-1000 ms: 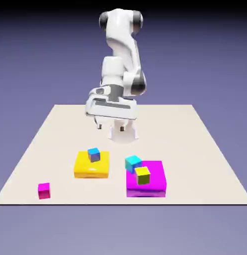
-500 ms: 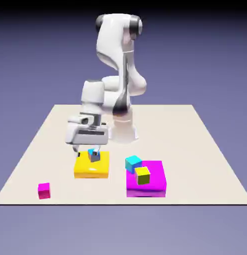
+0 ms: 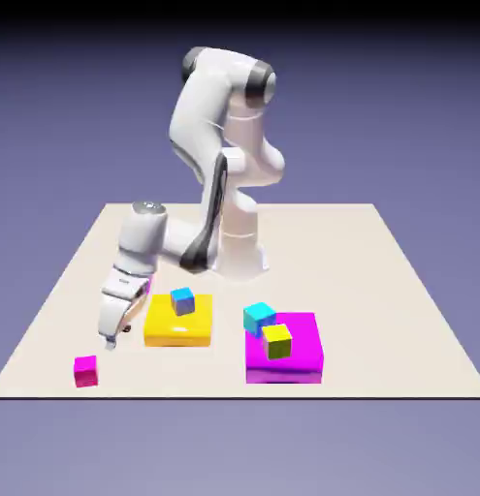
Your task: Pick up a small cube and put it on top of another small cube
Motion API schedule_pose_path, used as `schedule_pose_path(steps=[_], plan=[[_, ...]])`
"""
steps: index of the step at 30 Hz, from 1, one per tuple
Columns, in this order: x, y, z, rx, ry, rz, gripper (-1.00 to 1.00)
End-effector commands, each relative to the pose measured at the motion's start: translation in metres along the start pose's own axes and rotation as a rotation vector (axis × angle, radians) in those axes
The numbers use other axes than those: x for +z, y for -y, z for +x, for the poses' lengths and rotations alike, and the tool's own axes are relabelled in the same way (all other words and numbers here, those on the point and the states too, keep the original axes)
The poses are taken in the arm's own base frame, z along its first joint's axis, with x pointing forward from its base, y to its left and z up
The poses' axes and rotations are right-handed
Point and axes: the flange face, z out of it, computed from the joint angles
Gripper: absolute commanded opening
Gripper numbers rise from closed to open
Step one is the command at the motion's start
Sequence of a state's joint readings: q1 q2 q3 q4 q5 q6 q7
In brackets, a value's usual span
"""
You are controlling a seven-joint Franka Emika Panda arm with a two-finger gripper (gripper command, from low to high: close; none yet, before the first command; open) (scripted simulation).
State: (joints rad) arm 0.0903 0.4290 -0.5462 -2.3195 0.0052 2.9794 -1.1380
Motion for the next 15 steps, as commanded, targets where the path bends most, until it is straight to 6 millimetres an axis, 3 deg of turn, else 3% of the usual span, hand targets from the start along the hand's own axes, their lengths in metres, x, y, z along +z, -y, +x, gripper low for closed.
schedule_pose_path(steps=[1,6,8,13,14,15], plan=[[0.007,-0.002,-0.005,-0.043,0.019,0.002,0.00],[0.039,-0.012,-0.029,-0.260,0.116,0.019,0.00],[0.041,-0.012,-0.030,-0.272,0.121,0.020,0.00],[0.109,-0.005,-0.035,-0.272,0.121,0.020,0.00],[0.109,-0.005,-0.035,-0.272,0.121,0.020,-1.00],[0.109,-0.005,-0.035,-0.272,0.121,0.020,-1.00]])
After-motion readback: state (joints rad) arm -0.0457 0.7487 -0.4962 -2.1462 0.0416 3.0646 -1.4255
